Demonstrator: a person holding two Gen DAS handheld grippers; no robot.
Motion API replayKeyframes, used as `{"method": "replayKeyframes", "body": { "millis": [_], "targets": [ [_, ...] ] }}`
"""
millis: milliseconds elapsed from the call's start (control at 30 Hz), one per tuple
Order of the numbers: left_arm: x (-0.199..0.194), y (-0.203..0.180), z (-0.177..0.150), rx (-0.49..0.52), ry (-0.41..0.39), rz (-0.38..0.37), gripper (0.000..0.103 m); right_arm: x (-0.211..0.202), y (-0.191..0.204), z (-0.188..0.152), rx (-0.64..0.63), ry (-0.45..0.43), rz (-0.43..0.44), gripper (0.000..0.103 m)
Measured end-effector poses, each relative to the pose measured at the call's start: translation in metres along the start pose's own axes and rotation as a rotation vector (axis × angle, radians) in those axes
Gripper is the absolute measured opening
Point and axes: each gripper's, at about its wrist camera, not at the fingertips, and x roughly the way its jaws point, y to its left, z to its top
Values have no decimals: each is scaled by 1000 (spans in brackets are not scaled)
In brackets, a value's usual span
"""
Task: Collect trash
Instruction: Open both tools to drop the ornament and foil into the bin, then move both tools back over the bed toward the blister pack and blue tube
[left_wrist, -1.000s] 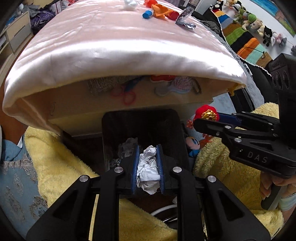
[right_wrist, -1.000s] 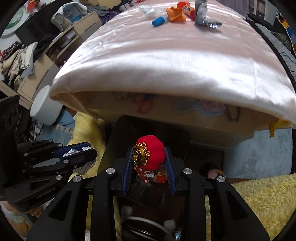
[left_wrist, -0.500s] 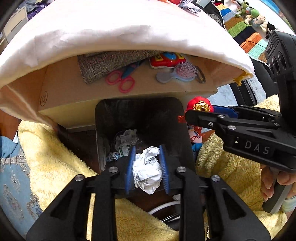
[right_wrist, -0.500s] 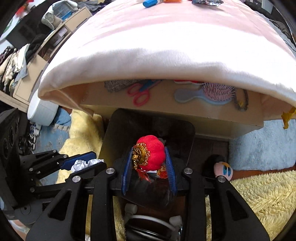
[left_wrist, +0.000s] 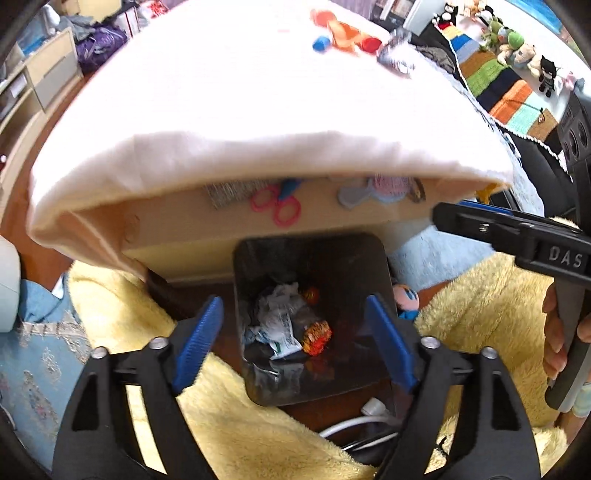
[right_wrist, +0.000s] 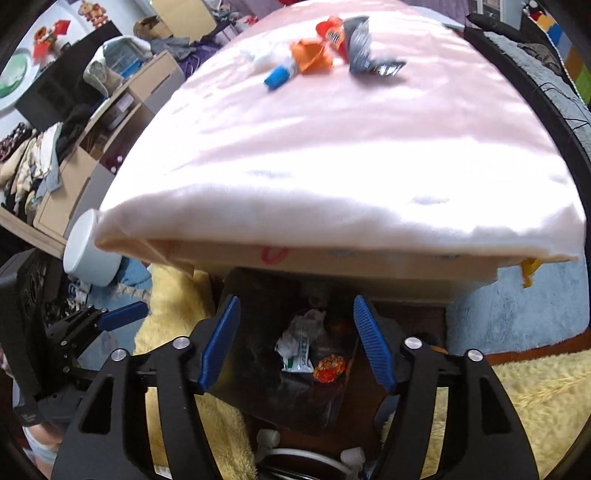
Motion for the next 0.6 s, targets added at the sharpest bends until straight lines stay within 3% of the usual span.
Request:
{"method": "replayKeyframes", "body": {
  "millis": [133,233,600],
  "targets": [
    [-24,1,14,0,-57,9,88,-26,-10,13,33,-81,-18,88],
    [-37,-2,26,12,-90,29,90,-40,-16,26,37,-116,-22,93],
    [-50,-3,73,-6,-151,79,95,-56,-35,69,24,-182,-80,95]
  ]
}}
